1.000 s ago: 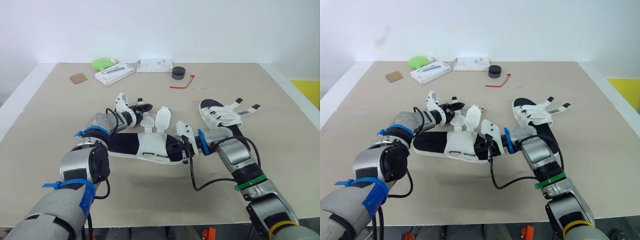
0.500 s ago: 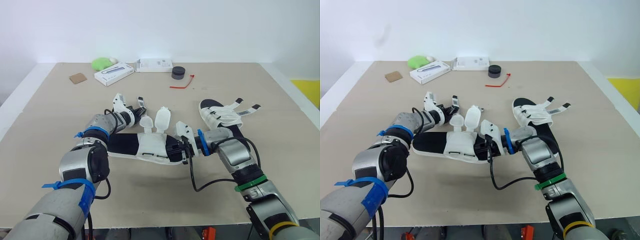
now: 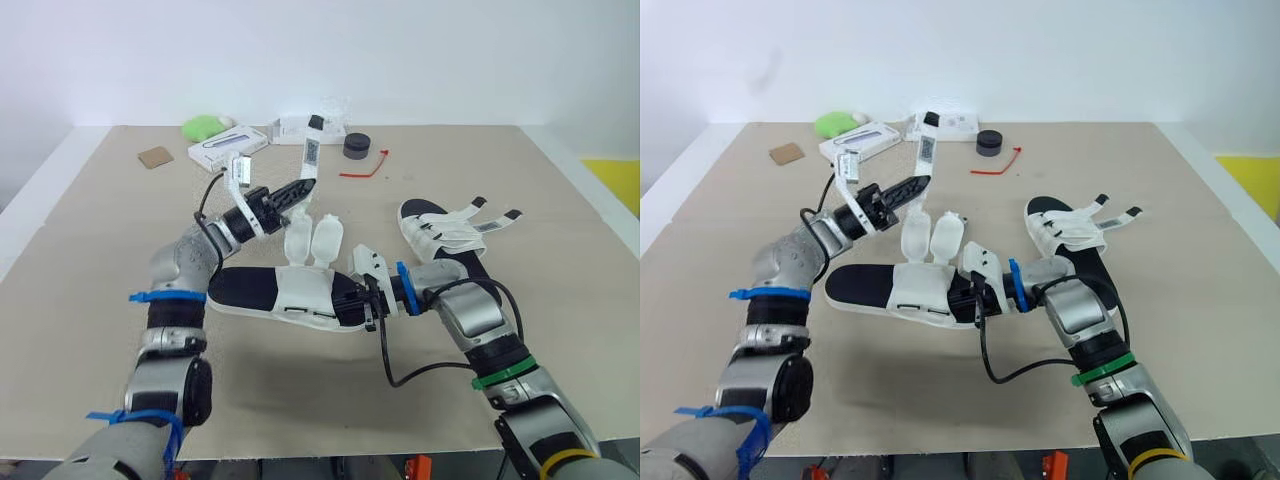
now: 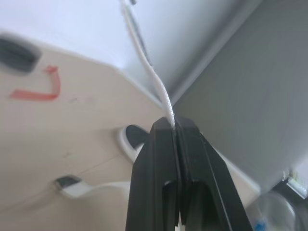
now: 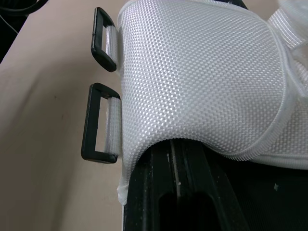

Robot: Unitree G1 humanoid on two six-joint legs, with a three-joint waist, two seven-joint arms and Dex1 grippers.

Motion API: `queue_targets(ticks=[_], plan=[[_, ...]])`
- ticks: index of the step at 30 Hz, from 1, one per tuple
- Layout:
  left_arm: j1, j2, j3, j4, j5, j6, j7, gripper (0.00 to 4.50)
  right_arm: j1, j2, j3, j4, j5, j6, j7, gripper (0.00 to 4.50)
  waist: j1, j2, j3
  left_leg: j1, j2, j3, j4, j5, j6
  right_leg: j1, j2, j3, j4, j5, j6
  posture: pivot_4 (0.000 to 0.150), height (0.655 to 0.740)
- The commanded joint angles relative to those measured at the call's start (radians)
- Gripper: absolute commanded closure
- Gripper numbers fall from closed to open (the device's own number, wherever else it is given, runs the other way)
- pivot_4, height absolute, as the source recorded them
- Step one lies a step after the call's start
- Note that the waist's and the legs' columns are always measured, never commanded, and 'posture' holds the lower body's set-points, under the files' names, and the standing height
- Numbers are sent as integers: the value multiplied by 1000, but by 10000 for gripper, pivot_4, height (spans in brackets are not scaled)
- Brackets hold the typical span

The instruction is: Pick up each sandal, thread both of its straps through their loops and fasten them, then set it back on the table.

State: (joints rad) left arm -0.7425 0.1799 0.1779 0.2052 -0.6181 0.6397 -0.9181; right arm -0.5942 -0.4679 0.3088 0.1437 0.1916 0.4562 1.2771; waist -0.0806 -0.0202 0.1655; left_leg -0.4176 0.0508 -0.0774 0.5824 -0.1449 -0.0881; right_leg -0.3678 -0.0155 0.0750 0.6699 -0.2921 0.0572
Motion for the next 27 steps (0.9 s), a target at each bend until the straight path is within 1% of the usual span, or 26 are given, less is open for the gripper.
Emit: queue_targets(ticks=[1,4,7,9,12,15,17,18,19,20,22,23,24,25,26,27], plan=[[135,82,-133,-224,64,-209,-209,44667,79,2,110,29,-33,59,17,45000,2,0,0,3,0,1,0,-1,-1,2,0,0,0,-1,0,1500,7400],[204,131,-214,-269,154,-446,-345,44667,83,-1,110,25,-33,61,18,45000,4,0,-1,5,0,2,0,-2,0,4,0,1,0,-4,2,1500,7400],[249,161,-247,-242,207,-736,-473,44667,85,-1,114,18,-34,64,18,45000,5,-1,-2,6,0,4,0,-3,0,4,0,2,-1,-4,3,1500,7400],[258,175,-250,-211,212,-829,-518,44667,84,-1,115,17,-35,65,17,45000,5,-1,-2,6,1,4,0,-3,1,4,0,2,-1,-5,2,1500,7400],[252,190,-250,-167,216,-906,-542,44667,82,-1,113,20,-36,63,21,45000,5,-1,-2,6,1,5,0,-5,3,4,0,3,-1,-6,3,1500,7400],[266,220,-252,-149,203,-990,-597,36531,80,-1,114,25,-39,60,23,45000,5,-1,-2,6,1,5,1,-6,5,4,0,3,-1,-7,3,1500,7400],[275,235,-253,-143,195,-1029,-624,27140,79,-1,114,26,-40,59,25,45000,5,-1,-2,6,1,5,1,-6,6,4,0,3,-1,-7,3,1500,7400],[278,244,-252,-137,194,-1055,-638,24632,78,-1,114,29,-41,57,26,45000,5,-1,-2,7,1,5,1,-6,6,4,0,3,-1,-7,3,1500,7400],[280,250,-252,-131,192,-1074,-648,19940,77,-1,114,30,-41,56,27,45000,5,-1,-2,7,1,5,1,-6,6,4,0,3,-1,-7,3,1500,7400],[282,263,-245,-119,192,-1120,-669,14271,74,-1,115,33,-42,54,29,45000,5,-1,-2,7,1,5,1,-6,6,4,0,3,-1,-7,3,1500,7400],[283,284,-235,-101,188,-1175,-692,7803,70,-1,116,39,-44,52,31,45000,5,-1,-2,7,1,6,1,-6,6,4,0,3,-1,-7,3,1500,7400],[283,294,-228,-102,183,-1162,-684,4151,68,0,117,42,-45,50,32,45000,5,-1,-2,7,1,6,1,-6,6,4,0,3,-1,-7,3,1500,7400],[286,317,-225,-114,175,-1098,-664,200,64,1,117,45,-45,49,34,45000,5,-1,-2,7,1,6,1,-6,6,4,0,3,-1,-7,3,1500,7400],[287,335,-225,-121,169,-1052,-649,200,60,1,117,50,-45,48,36,45000,5,-1,-2,7,2,6,1,-6,6,4,0,3,-1,-7,3,1500,7400],[299,378,-231,-155,148,-900,-608,200,57,2,117,54,-45,46,38,45000,4,-1,-2,7,2,6,1,-6,6,4,0,3,-1,-7,3,1500,7400],[319,438,-244,-206,104,-710,-576,200,52,2,117,60,-46,43,40,45000,2,-1,-2,7,2,6,1,-6,6,4,0,4,0,-7,3,1500,7400]])
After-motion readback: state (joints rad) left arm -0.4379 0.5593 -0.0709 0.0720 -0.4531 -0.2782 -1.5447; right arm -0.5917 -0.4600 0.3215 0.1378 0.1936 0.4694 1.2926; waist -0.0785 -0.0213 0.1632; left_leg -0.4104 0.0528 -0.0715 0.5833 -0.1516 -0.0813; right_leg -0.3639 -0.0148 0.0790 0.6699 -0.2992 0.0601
